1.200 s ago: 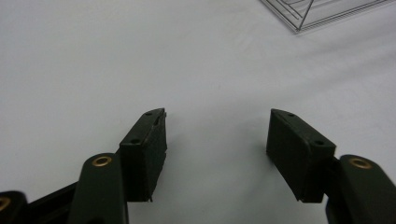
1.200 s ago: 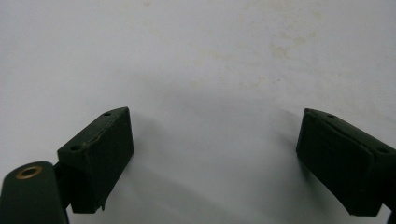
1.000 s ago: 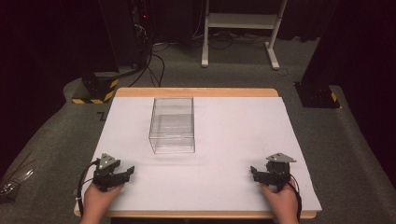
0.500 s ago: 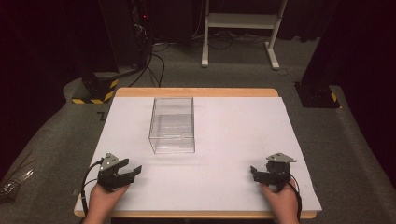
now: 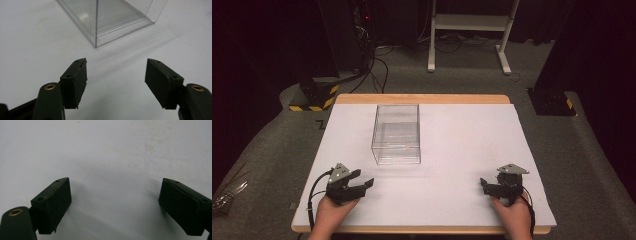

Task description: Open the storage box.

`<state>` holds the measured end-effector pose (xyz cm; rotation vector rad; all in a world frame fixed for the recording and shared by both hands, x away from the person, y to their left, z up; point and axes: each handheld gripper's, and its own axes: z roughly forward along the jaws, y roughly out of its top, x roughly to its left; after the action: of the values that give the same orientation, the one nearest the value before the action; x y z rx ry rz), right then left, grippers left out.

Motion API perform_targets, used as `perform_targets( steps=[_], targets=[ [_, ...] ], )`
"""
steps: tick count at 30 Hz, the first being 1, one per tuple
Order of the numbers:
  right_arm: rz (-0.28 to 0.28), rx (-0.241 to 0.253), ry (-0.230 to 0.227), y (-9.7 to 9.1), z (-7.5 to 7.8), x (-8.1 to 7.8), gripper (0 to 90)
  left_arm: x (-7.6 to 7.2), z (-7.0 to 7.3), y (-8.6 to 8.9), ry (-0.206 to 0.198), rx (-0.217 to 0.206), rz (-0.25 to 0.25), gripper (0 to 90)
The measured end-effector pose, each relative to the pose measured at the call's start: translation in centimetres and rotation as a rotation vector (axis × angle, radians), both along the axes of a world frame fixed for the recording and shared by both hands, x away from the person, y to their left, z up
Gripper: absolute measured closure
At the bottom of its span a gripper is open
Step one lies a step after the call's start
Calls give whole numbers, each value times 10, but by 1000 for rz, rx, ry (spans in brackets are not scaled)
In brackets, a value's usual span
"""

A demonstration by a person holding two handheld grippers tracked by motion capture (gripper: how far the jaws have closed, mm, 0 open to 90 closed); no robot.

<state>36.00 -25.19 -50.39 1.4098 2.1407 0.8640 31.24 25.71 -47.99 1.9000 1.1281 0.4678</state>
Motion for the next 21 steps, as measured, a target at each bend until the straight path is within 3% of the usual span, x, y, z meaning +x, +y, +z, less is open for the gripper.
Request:
perform_targets(
  steps=[5,12,21],
  targets=[
    [0,0,0,0,0,0,109,1,3,-11,-7,-11,-41,367],
    [0,0,0,0,0,0,108,8,11,-27,-9,-67,-94,367],
    [0,0,0,0,0,0,108,24,18,-37,-32,-50,-104,356]
  ],
)
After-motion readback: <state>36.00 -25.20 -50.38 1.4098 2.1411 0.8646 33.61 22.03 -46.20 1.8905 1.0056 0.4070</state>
